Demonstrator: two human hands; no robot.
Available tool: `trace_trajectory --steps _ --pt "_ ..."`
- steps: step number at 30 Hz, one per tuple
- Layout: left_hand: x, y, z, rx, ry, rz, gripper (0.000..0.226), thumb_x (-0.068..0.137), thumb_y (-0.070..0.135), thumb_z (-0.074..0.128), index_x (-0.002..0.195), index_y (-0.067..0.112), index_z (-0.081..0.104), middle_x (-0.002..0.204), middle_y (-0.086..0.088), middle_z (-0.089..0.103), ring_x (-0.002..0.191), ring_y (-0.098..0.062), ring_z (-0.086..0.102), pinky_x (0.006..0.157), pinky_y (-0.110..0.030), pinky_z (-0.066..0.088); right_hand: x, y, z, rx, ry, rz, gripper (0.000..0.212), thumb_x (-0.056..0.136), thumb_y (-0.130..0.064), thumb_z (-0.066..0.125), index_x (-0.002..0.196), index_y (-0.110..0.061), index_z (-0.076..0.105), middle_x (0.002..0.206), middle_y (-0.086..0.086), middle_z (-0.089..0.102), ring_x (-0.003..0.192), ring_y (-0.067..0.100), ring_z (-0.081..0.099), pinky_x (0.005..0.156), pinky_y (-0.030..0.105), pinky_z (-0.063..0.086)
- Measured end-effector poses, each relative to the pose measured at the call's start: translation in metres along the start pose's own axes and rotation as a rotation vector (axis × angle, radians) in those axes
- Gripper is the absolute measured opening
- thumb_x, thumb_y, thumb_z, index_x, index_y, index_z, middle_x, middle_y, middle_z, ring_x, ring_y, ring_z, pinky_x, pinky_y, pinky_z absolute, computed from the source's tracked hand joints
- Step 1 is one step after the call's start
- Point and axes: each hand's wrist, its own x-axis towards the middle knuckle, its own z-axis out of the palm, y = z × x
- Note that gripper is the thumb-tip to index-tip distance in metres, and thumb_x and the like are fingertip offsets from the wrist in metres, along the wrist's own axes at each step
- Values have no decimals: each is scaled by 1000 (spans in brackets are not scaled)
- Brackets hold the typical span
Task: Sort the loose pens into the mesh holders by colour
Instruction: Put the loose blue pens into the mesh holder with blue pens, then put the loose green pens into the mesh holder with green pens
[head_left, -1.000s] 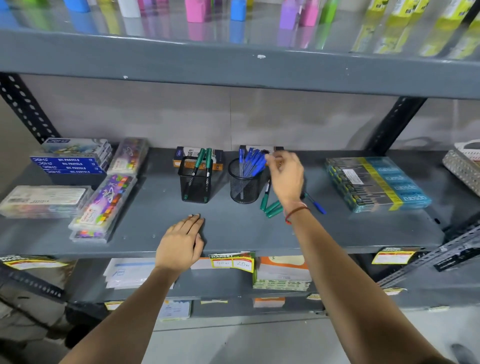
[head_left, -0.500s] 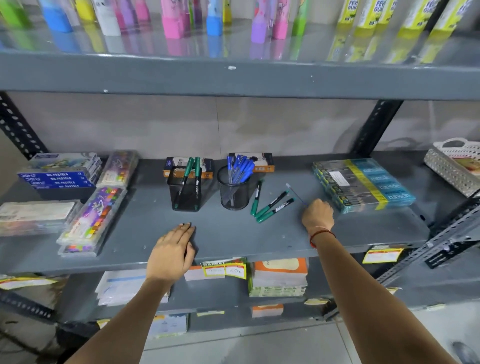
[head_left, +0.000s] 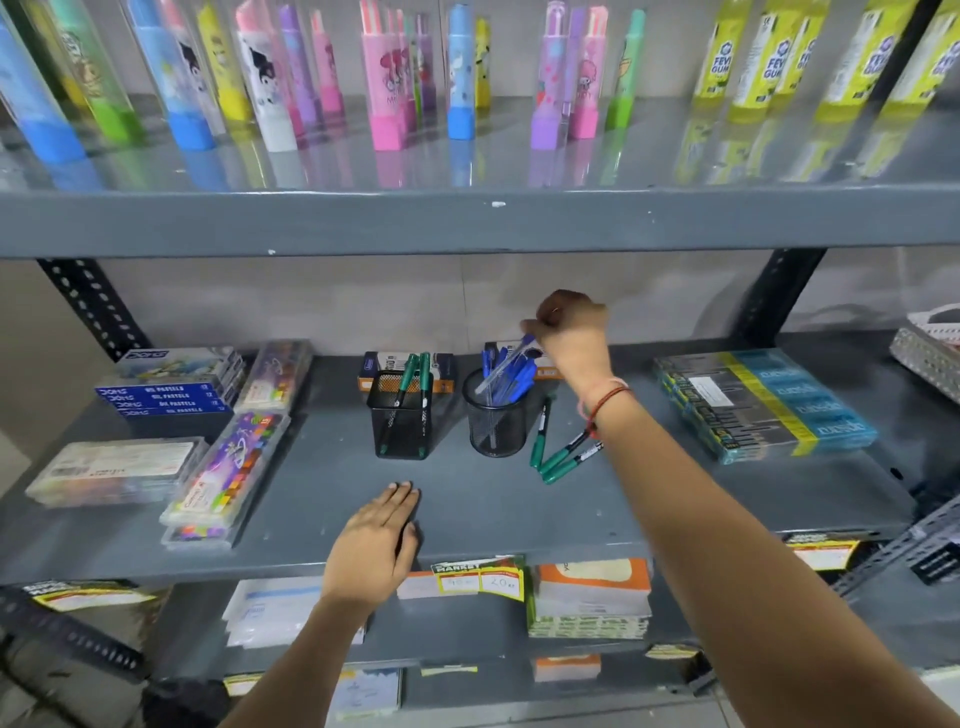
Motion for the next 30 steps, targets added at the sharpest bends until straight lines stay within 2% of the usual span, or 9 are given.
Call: trace_trajectory --steps 2,7,13,16,19,22,24,27,30 --pt "0 0 0 2 2 -5 47 88 27 35 117 4 65 120 -11 64 112 -27 58 98 -27 29 -4 -1 17 -74 -51 6 22 75 -13 75 81 3 62 85 24 69 74 33 65 65 29 50" --pt "2 -2 3 -4 8 19 47 89 26 35 119 3 63 122 -11 62 113 -27 57 99 -27 27 -26 11 42 -258 -100 46 30 79 -26 73 88 0 61 88 22 69 87 37 64 73 39 53" --pt "0 -2 6 -2 4 16 48 89 26 34 119 3 63 122 -10 63 113 -25 58 99 -27 28 -37 34 45 -260 -224 -57 29 89 -34 60 97 -9 71 98 16 69 98 33 60 73 36 51" --pt "1 -2 4 10 21 22 48 88 27 34 117 4 64 120 -10 63 112 -25 59 98 -28 32 -40 45 27 -116 -68 -27 27 90 -30 60 105 -9 68 106 15 66 102 31 60 83 38 53" --pt "2 -2 3 33 24 25 48 88 27 34 116 5 65 119 -8 64 111 -23 59 92 -34 45 -53 66 8 -132 90 59 14 89 -15 57 93 -8 68 95 16 66 91 34 61 75 35 49" --pt "2 -2 4 52 21 18 49 88 28 33 117 4 65 120 -9 64 111 -24 59 91 -41 45 -70 93 4 -335 -344 63 16 84 -6 57 89 -11 71 98 14 71 96 32 63 81 35 52" --pt "2 -2 4 53 16 9 50 89 28 33 118 4 64 121 -10 63 112 -25 58 92 -43 44 -81 105 7 -466 -581 9 23 85 -6 58 104 -13 68 112 13 67 111 29 57 96 38 47" --pt "1 -2 6 50 -3 2 50 89 29 32 119 3 63 122 -11 62 114 -26 57 94 -43 41 -94 109 12 -605 -675 -134 34 90 -7 54 122 -15 58 122 11 60 121 29 45 103 41 39" --pt "1 -4 7 32 -4 10 52 93 33 29 121 4 62 124 -11 61 116 -26 56 96 -42 40 -100 104 18 -756 -728 -316 32 93 -9 50 124 -15 56 125 8 59 120 27 44 99 42 39"
